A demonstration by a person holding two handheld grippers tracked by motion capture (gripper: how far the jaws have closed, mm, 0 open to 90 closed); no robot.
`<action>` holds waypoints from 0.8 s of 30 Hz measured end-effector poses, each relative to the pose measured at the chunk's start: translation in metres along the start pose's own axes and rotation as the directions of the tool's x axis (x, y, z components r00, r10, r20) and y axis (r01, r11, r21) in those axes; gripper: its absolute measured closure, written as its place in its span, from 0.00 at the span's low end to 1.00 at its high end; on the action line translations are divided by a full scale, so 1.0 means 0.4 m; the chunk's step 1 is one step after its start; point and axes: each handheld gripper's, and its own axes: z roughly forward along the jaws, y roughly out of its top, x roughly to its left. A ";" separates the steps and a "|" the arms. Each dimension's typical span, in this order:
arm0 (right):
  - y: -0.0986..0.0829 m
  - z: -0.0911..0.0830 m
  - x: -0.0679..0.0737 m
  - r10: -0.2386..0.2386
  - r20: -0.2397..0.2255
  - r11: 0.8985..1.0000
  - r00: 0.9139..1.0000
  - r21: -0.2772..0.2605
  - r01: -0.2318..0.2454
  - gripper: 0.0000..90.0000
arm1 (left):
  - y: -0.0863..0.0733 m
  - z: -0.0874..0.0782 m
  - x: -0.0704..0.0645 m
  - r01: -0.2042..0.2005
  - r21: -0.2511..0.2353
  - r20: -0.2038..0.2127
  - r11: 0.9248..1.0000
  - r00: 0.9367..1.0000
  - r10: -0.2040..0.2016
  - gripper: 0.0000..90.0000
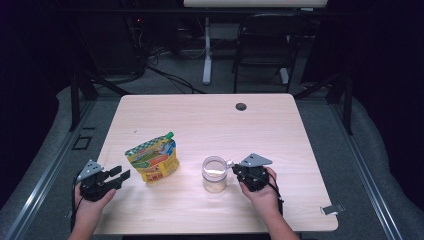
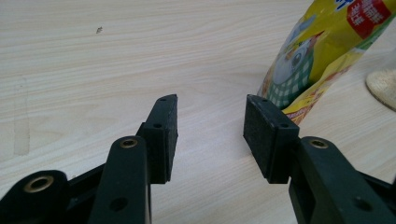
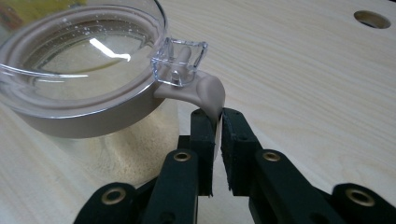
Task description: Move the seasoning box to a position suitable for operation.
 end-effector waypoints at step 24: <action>0.023 -0.100 0.005 0.048 -0.091 0.996 0.995 -0.065 -0.054 0.81 | 0.054 -0.058 -0.026 0.002 -0.046 -0.010 0.999 1.000 -0.002 0.69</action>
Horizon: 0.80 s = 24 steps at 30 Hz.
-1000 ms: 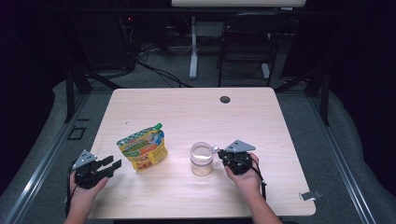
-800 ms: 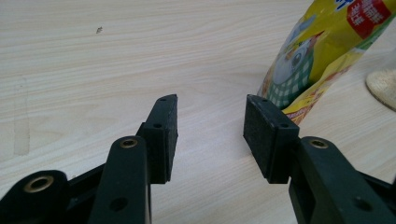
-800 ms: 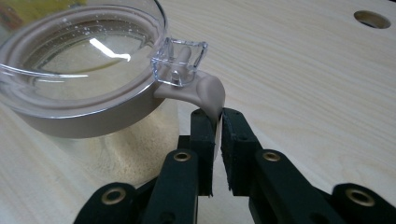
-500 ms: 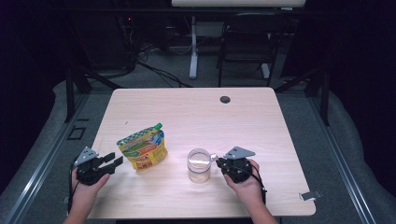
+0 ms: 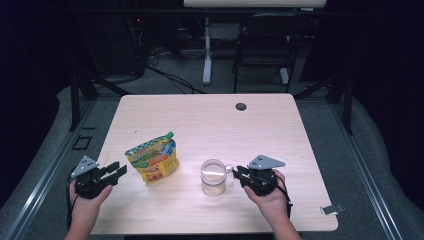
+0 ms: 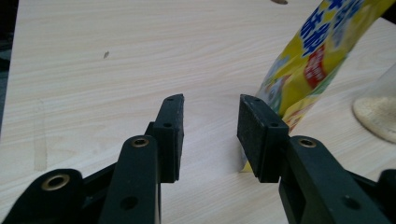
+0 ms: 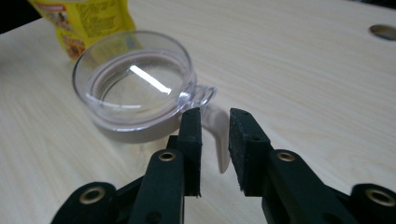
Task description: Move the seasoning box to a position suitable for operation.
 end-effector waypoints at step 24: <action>0.043 0.035 -0.011 0.115 -0.033 0.993 0.993 -0.029 -0.116 0.88 | -0.021 -0.031 -0.106 -0.132 0.037 0.053 0.991 0.990 0.130 0.72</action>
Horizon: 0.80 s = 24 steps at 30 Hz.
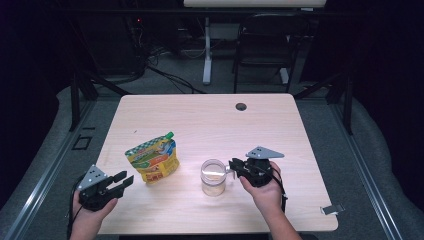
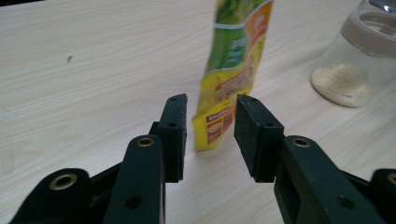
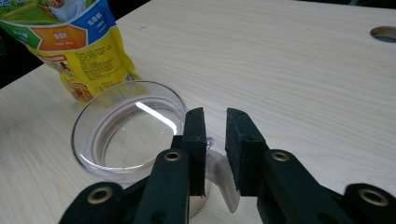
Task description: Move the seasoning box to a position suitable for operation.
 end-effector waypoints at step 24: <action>-0.008 0.003 -0.010 0.036 -0.040 0.999 0.999 -0.011 -0.037 0.94 | 0.067 0.159 -0.169 -0.152 0.040 0.225 0.987 0.964 0.140 0.95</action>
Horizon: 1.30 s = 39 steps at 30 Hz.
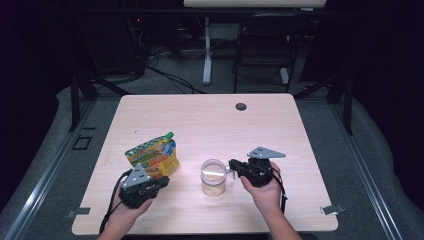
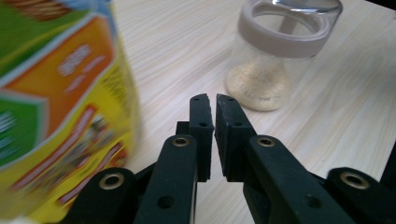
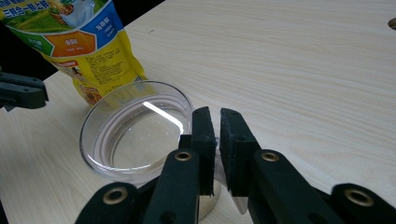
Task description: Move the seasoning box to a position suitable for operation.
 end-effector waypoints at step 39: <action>-0.006 -0.002 -0.001 0.004 -0.011 1.000 1.000 -0.005 -0.004 0.91 | 0.083 0.150 -0.086 -0.070 0.029 0.124 0.997 0.990 0.065 1.00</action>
